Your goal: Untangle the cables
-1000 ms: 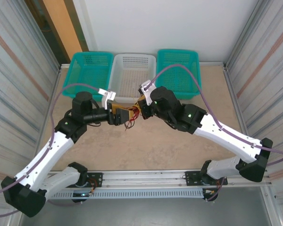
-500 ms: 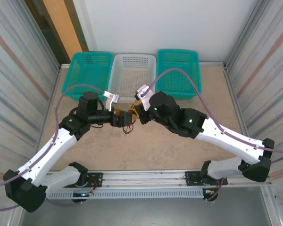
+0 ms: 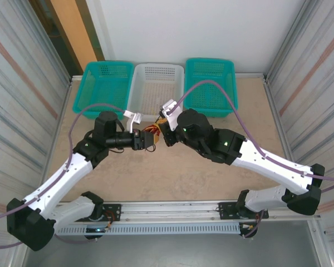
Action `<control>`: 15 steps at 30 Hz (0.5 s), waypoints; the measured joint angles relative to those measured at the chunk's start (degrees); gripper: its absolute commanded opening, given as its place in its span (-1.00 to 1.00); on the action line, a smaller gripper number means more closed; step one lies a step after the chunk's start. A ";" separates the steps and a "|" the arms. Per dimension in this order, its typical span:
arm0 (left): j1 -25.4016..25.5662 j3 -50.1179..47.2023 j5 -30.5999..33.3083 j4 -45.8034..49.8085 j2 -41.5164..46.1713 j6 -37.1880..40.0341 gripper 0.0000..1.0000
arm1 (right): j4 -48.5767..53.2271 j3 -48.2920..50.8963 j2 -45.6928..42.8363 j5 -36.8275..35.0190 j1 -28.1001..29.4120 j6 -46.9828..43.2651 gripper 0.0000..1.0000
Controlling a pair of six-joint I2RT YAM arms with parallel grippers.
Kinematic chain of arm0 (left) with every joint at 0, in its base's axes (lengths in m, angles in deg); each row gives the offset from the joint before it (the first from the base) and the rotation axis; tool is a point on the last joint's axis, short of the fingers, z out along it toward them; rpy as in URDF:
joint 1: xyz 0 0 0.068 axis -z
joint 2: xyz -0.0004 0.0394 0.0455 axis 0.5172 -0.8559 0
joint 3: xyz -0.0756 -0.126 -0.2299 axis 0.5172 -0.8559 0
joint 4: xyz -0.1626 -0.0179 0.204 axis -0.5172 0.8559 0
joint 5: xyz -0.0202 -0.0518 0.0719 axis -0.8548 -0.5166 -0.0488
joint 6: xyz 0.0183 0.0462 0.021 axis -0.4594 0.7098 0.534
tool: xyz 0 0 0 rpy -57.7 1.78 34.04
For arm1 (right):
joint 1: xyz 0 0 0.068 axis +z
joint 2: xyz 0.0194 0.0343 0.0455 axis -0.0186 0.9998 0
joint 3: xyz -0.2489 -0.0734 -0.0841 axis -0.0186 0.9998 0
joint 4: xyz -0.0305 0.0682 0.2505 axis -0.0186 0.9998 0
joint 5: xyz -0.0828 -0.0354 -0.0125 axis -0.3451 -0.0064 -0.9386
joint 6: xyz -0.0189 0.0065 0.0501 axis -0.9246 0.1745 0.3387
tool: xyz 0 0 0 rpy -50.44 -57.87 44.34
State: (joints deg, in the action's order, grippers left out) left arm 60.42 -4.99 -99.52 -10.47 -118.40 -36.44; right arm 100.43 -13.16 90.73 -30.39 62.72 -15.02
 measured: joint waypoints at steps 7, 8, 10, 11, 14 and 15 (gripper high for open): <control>0.00 -0.81 4.81 -4.31 0.92 -2.23 -1.00 | -1.03 0.00 -0.07 -1.57 0.02 0.02 -1.00; -0.02 -1.09 6.05 -5.05 1.51 -2.49 -1.00 | -1.22 0.00 -0.13 -1.90 0.07 0.04 -1.00; -0.35 -1.97 7.74 -6.80 2.93 -3.39 -1.00 | -1.46 0.02 -0.46 -2.62 0.31 0.22 -1.00; -0.74 -2.51 8.11 -7.80 3.58 -3.80 -1.00 | -1.46 0.04 -0.66 -2.99 0.50 0.26 -1.00; -3.34 -4.46 8.44 -12.35 5.79 -6.03 -1.00 | -1.86 1.03 -1.70 -3.39 0.87 0.90 -1.00; -4.37 -5.16 8.22 -14.34 6.38 -7.04 -1.00 | -2.05 1.70 -2.12 -3.43 0.92 1.49 -1.00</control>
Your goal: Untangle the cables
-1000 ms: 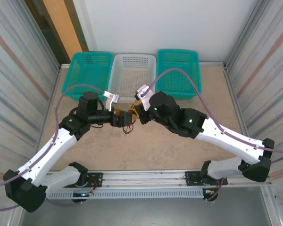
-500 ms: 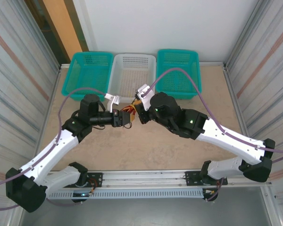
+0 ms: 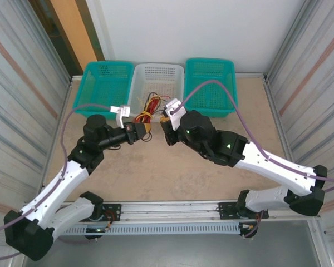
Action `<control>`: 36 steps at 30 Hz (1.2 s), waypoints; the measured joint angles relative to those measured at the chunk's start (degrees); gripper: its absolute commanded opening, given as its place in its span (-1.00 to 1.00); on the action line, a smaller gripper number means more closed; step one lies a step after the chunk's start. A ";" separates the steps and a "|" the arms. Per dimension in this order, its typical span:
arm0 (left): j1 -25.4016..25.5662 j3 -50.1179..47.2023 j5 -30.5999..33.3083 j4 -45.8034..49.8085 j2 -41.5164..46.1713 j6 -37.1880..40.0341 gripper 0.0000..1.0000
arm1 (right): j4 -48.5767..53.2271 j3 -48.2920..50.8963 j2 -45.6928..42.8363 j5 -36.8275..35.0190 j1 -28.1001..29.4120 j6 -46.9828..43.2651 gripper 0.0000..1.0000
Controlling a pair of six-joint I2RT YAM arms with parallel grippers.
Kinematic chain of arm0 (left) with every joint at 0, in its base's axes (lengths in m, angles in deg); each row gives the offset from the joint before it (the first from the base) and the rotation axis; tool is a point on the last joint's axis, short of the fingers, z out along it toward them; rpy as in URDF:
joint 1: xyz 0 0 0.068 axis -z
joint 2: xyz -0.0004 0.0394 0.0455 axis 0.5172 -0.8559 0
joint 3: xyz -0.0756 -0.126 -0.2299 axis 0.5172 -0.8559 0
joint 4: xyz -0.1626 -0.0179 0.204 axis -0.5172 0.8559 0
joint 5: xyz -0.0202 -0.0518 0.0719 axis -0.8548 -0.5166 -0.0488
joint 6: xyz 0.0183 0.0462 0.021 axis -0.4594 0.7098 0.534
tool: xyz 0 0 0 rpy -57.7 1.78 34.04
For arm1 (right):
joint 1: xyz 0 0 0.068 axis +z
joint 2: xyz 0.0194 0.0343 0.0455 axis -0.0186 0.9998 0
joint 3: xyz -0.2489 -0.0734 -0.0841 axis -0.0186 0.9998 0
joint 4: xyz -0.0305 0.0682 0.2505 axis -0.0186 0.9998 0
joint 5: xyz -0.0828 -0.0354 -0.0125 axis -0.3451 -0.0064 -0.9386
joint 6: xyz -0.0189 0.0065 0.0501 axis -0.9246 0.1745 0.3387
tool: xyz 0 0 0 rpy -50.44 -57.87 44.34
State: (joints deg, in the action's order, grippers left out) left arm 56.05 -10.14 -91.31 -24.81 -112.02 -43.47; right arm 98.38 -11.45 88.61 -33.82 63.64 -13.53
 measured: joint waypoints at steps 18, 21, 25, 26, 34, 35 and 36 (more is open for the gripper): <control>-0.68 -10.64 -4.13 -40.98 1.11 -16.41 -1.00 | -12.59 18.01 -12.50 9.79 -9.49 18.36 -1.00; 2.21 -10.49 -4.09 -42.56 0.66 -15.98 -1.00 | -15.82 21.07 -14.45 15.85 -14.60 23.08 -1.00; 5.90 -8.92 -4.28 -42.62 -0.11 -14.25 -1.00 | -20.96 24.68 -14.78 24.17 -21.16 29.00 -1.00; 6.75 -8.55 -4.31 -42.80 -0.39 -13.86 -1.00 | -22.38 25.53 -14.64 26.23 -22.47 30.45 -1.00; 10.40 -5.53 -5.81 -43.36 -2.91 -11.23 -1.00 | -37.22 30.86 -8.92 39.34 -28.94 40.79 -1.00; 10.86 -5.07 -6.34 -43.36 -3.37 -10.99 -1.00 | -39.43 31.39 -7.96 40.96 -29.64 42.03 -1.00; 11.26 -4.70 -6.93 -43.41 -3.78 -10.75 -1.00 | -41.22 31.65 -7.06 42.34 -30.14 43.04 -1.00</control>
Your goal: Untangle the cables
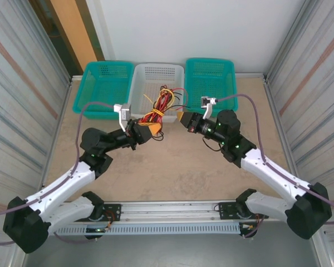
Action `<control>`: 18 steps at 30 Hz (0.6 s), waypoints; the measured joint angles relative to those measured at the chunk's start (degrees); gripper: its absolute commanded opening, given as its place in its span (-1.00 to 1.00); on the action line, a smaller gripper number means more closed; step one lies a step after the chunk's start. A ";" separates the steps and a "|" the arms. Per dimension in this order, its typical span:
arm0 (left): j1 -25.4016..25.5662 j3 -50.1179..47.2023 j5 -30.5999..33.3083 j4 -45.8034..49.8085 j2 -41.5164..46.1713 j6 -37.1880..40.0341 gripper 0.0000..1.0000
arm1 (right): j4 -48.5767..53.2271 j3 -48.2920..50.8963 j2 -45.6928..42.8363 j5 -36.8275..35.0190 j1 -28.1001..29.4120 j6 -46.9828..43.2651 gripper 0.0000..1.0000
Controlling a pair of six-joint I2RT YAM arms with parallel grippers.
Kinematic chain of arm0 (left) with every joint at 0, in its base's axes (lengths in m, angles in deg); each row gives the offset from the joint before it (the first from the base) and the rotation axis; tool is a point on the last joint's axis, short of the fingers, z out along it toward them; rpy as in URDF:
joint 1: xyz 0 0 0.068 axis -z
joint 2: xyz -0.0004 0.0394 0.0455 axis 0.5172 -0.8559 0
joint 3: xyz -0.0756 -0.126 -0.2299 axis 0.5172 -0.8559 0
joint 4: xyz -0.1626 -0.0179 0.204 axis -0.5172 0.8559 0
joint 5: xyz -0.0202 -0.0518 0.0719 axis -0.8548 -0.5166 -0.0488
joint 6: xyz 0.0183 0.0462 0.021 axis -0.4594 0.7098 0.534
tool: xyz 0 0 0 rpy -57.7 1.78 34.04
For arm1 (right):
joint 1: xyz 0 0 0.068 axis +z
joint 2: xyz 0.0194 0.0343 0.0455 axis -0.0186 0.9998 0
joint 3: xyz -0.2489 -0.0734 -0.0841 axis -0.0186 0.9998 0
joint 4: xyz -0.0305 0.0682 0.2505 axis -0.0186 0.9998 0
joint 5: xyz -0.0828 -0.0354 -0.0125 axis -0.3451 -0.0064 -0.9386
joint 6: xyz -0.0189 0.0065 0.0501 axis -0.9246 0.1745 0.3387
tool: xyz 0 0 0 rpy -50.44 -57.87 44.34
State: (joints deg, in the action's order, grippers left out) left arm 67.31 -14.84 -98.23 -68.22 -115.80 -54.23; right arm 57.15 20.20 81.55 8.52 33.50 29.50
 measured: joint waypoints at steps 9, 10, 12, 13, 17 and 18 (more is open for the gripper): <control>2.49 3.43 -5.99 -2.21 -4.57 0.57 -1.00 | -9.14 0.22 4.83 6.32 -2.08 5.97 -1.00; 2.49 3.45 -6.60 -2.19 -4.74 0.55 -1.00 | -9.16 0.22 4.83 6.67 -2.49 6.32 -1.00; 2.51 3.87 -8.50 -2.45 -5.51 -0.17 -1.00 | -9.22 0.20 4.83 7.52 -3.21 6.73 -1.00; 2.56 4.55 -10.01 -2.89 -6.43 -0.94 -1.00 | -9.18 0.20 4.83 7.93 -3.58 6.78 -1.00; 3.85 7.89 -15.15 -3.02 -9.86 -2.27 -1.00 | -9.35 -0.17 4.94 11.13 -6.12 6.75 -1.00; 4.33 8.31 -15.98 -1.99 -9.94 -1.81 -1.00 | -9.73 -0.59 5.22 12.52 -7.17 6.78 -1.00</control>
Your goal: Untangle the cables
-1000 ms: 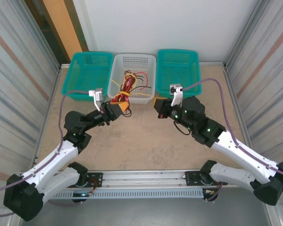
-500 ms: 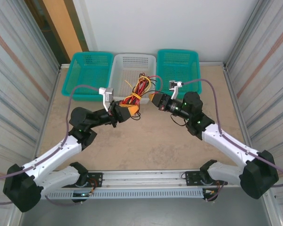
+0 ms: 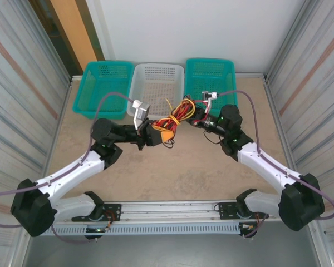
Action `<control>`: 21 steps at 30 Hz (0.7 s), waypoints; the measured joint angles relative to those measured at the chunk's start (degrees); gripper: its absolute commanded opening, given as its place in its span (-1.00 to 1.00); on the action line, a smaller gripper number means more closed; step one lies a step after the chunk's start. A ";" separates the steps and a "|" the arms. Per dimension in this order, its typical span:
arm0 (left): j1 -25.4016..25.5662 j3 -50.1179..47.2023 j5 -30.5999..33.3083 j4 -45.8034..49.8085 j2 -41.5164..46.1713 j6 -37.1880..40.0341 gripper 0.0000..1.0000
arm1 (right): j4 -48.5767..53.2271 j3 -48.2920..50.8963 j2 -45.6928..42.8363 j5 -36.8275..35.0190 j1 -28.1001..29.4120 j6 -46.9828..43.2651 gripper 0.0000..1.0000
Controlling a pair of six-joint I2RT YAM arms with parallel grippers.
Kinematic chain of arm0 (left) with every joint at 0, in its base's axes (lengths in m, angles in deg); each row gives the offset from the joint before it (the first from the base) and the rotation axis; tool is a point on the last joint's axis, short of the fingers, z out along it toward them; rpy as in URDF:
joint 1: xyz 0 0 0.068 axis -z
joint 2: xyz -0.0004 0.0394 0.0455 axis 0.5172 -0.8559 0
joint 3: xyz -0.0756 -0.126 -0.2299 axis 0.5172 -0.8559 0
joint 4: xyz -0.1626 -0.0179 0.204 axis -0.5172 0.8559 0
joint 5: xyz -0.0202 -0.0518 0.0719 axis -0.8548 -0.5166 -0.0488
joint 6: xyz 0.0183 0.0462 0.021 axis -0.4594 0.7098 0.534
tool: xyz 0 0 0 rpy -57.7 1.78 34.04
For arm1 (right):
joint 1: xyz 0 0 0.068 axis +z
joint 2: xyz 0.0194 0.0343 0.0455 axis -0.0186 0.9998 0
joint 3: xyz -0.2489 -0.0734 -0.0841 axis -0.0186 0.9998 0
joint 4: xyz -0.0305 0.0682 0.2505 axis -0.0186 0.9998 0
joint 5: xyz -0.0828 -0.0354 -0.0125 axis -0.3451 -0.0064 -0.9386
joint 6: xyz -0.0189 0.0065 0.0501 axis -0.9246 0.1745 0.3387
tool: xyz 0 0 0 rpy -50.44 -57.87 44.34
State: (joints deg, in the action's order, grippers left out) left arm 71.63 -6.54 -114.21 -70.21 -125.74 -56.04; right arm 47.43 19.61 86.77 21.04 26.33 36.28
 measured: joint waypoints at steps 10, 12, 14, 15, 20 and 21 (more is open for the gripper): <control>7.61 10.51 -7.10 24.98 0.50 18.93 -1.00 | -5.92 -11.58 10.71 22.88 -8.74 -0.04 -1.00; 7.56 11.85 -7.48 29.40 0.50 22.43 -1.00 | -4.90 -16.31 12.81 27.43 -10.73 -0.13 -1.00; 7.32 12.74 -7.54 33.66 0.48 25.55 -1.00 | -1.16 -21.86 14.16 30.58 -12.00 -1.51 -1.00; 6.99 13.03 -7.56 35.30 0.48 26.86 -1.00 | 2.16 -25.03 14.62 31.41 -12.24 -3.28 -1.00; 4.72 13.55 -7.45 41.99 -0.13 32.41 -1.00 | 14.75 -33.97 14.71 32.22 -12.92 -10.36 -1.00; 4.46 13.55 -6.71 43.60 -0.33 33.40 -1.00 | 16.50 -34.49 14.69 32.20 -13.27 -11.10 -1.00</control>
State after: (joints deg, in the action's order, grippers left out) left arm 76.09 7.01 -120.92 -26.60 -126.07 -22.64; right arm 63.93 -14.88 101.46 53.24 13.06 25.17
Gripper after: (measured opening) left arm 0.161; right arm 0.046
